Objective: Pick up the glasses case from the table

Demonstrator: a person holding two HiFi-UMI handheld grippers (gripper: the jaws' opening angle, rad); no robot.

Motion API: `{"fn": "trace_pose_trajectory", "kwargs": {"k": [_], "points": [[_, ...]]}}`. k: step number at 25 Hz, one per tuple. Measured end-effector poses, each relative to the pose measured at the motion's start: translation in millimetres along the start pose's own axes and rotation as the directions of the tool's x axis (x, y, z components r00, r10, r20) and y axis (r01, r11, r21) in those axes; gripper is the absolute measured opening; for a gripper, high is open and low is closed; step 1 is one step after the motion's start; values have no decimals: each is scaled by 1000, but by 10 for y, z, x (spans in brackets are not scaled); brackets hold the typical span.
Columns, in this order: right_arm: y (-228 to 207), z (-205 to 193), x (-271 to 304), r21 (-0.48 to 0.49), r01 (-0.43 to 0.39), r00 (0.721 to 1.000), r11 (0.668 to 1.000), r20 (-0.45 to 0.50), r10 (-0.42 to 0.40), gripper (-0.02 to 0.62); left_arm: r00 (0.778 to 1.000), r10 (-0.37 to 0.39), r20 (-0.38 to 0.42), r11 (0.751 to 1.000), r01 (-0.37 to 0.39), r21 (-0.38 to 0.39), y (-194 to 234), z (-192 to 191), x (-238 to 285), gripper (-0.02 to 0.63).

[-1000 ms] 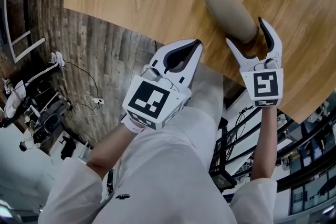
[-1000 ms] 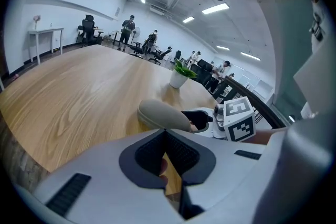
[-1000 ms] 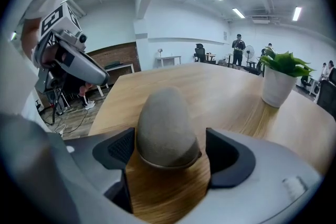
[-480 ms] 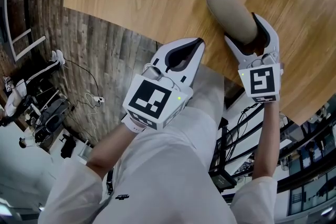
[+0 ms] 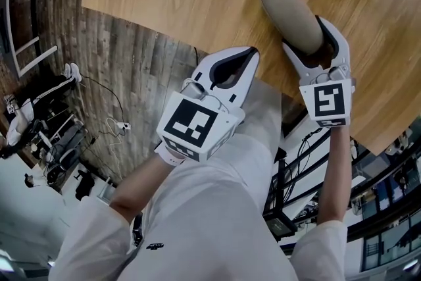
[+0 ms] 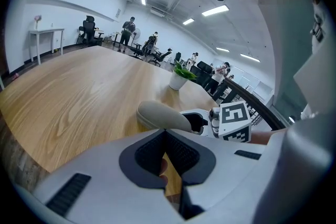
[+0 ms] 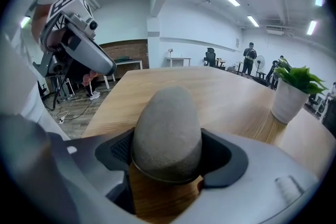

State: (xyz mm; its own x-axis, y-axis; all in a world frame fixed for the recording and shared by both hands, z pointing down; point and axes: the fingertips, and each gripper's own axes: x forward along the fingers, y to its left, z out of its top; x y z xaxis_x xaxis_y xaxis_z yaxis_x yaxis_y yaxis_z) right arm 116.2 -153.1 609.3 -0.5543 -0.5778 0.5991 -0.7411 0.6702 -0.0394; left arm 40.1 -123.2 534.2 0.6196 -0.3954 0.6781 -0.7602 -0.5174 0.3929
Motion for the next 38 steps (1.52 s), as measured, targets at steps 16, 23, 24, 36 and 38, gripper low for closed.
{"fn": "trace_pose_trajectory", "kwargs": {"k": [16, 23, 24, 36, 38], "points": [[74, 368, -583, 125, 133, 988, 983, 62, -142, 376, 998, -51, 41, 998, 50, 24, -206, 132, -401, 2], [162, 564, -884, 205, 208, 970, 956, 83, -229, 377, 996, -58, 62, 997, 55, 50, -220, 203, -716, 2], [164, 596, -938, 214, 219, 967, 952, 84, -242, 377, 996, -60, 66, 997, 56, 55, -224, 233, -765, 2], [315, 888, -1704, 322, 325, 917, 889, 124, -380, 377, 987, -58, 149, 995, 45, 94, -316, 433, -1385, 2], [369, 976, -1820, 345, 334, 907, 877, 134, -398, 377, 985, -55, 161, 994, 40, 97, -312, 477, -1492, 2]]}}
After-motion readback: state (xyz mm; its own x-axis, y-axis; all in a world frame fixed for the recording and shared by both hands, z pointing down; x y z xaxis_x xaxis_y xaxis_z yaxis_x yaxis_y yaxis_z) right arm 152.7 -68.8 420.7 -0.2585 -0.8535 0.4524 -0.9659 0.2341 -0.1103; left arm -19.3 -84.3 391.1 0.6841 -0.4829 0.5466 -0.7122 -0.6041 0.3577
